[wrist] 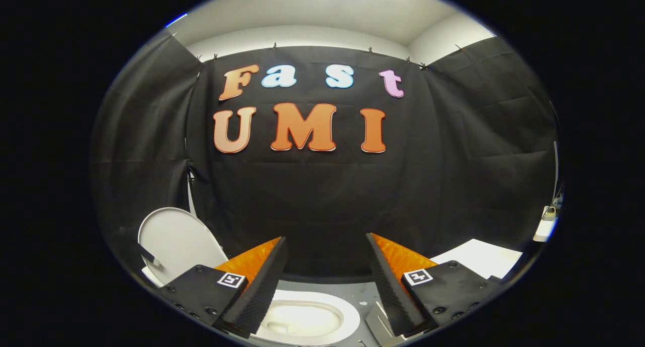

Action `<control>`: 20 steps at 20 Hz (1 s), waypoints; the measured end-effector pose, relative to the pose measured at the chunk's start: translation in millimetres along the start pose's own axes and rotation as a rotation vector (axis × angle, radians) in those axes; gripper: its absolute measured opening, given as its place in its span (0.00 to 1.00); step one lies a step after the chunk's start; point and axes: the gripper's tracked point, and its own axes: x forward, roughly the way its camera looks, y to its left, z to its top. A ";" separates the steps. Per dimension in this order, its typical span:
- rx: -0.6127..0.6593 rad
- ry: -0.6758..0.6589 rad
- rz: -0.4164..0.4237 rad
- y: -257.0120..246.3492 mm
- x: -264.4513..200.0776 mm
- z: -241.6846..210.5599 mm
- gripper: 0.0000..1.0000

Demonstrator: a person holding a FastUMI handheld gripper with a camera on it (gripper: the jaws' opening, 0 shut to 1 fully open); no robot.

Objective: Open the toilet lid.

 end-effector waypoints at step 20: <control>0.133 -0.064 -0.017 -72.8 -17.6 77.3 0.97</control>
